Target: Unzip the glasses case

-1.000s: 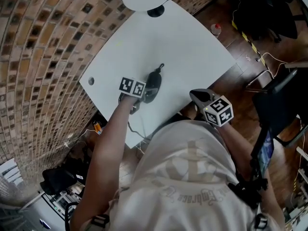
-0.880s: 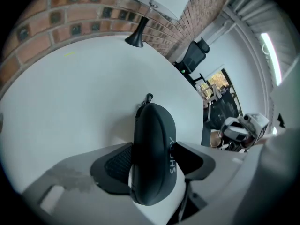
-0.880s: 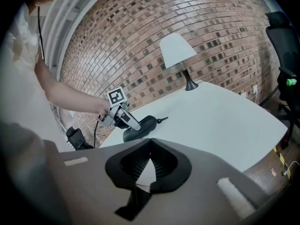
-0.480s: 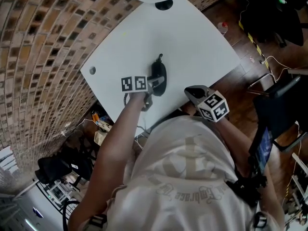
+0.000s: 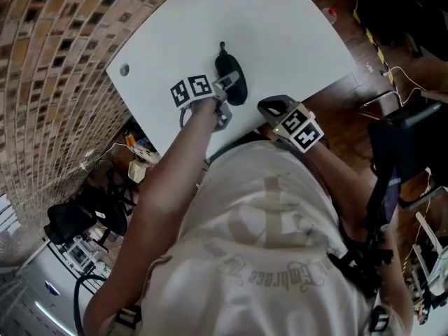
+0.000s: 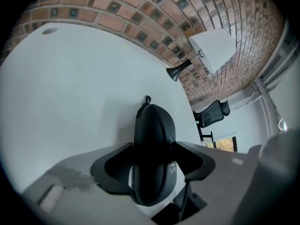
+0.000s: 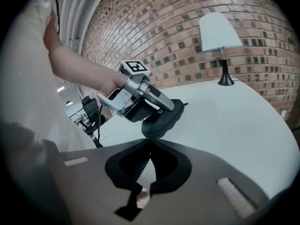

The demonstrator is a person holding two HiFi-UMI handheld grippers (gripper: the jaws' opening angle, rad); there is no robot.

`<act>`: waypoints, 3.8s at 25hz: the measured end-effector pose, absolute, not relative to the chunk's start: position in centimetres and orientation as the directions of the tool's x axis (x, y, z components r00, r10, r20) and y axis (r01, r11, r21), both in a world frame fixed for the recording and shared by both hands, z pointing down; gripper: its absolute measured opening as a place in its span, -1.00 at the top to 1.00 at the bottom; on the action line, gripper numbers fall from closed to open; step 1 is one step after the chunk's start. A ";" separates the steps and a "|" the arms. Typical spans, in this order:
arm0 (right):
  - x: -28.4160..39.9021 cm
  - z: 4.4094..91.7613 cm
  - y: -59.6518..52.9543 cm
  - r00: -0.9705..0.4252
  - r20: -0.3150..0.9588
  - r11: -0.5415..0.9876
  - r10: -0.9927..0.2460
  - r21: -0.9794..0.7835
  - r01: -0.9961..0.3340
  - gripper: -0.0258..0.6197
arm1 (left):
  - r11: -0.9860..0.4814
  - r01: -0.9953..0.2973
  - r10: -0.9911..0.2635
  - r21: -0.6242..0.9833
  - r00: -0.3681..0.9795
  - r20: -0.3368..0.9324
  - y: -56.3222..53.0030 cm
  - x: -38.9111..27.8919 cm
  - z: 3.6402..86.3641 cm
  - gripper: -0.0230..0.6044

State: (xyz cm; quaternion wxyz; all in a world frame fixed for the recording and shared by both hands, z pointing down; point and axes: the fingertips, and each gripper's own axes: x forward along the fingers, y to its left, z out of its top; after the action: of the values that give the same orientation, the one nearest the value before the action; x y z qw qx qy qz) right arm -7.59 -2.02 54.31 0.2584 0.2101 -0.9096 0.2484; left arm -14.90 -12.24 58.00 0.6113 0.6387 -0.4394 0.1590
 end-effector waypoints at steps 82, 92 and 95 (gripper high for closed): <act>-9.4 58.8 -0.5 -0.651 0.748 0.868 -0.129 -0.232 -0.438 0.90 | -0.191 -0.768 -0.015 0.611 0.625 0.781 -7.2 -12.7 58.7 -0.02; -9.7 58.8 0.0 -0.658 0.744 0.881 -0.113 -0.231 -0.413 0.90 | -0.276 -0.745 0.091 0.607 0.609 0.788 -5.3 -13.0 58.8 -0.01; -9.7 58.7 -0.3 -0.658 0.743 0.880 -0.121 -0.226 -0.417 0.90 | -0.302 -0.735 0.121 0.607 0.602 0.789 -4.8 -13.0 58.7 -0.01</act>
State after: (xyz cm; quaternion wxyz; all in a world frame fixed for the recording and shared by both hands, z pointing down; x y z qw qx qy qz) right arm -9.66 -0.25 58.74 0.3849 0.1510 -0.8900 0.1923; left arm -12.98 -4.76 58.74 0.5491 0.7067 -0.2174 0.3896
